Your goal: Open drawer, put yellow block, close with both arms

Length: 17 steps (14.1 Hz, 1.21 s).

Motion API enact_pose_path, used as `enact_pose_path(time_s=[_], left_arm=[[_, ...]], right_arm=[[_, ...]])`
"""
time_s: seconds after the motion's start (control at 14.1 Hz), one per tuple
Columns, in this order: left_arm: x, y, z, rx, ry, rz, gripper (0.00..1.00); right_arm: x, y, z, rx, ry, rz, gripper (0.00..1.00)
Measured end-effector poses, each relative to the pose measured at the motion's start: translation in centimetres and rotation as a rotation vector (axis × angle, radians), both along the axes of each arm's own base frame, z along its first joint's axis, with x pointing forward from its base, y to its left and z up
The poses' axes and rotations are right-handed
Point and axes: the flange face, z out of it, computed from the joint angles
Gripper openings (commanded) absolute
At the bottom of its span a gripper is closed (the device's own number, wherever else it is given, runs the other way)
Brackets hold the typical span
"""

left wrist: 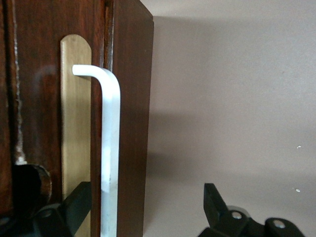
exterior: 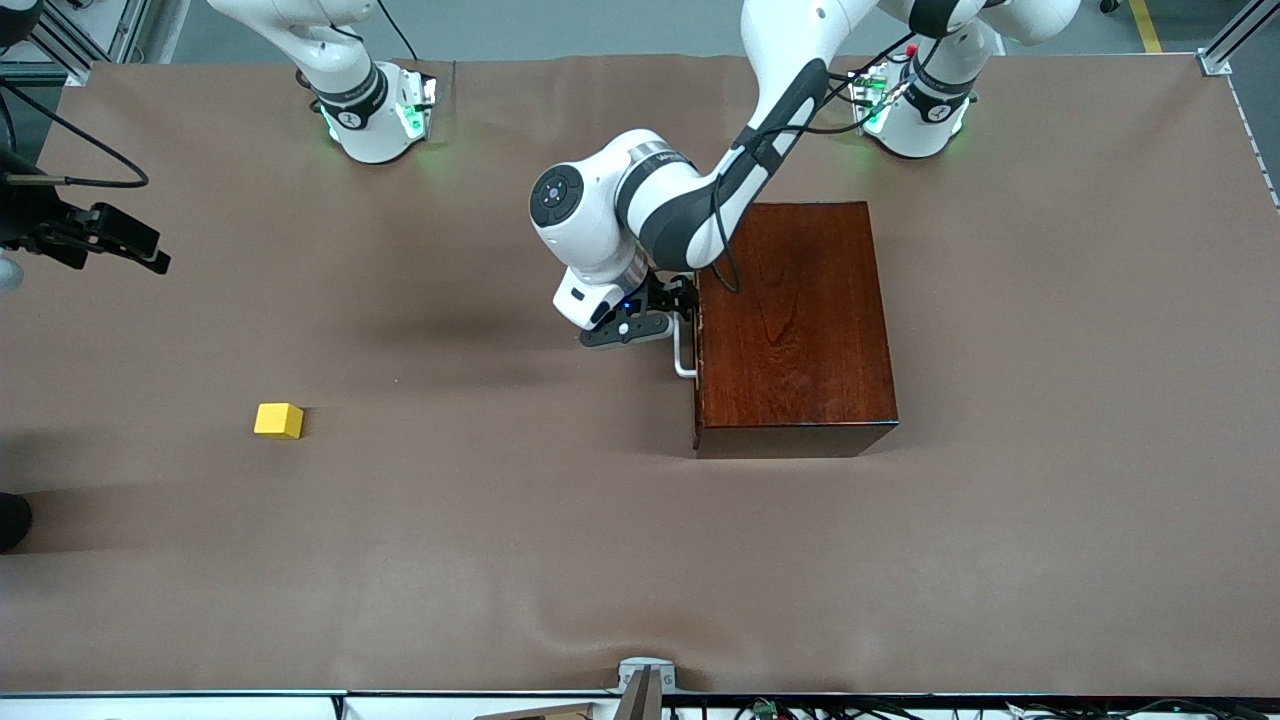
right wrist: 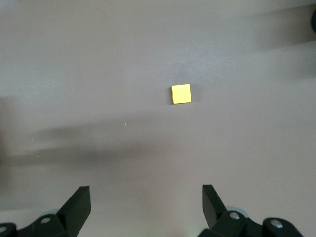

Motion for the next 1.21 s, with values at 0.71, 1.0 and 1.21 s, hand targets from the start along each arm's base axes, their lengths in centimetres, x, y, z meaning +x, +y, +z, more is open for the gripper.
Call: enact_pose_path(time_s=[0.71, 1.0, 1.21], left_arm=[[-0.3, -0.3, -1.7, 0.011, 0.017, -0.004, 1.0], [-0.5, -0.6, -1.5, 0.005, 0.017, -0.008, 1.0], [-0.5, -0.7, -1.3, 0.001, 0.015, -0.009, 1.0]], right_arm=[[0.0, 0.0, 0.0, 0.0, 0.0, 0.0, 1.0], [0.0, 0.0, 0.0, 0.0, 0.0, 0.0, 1.0], [0.0, 0.0, 0.0, 0.0, 0.0, 0.0, 1.0]])
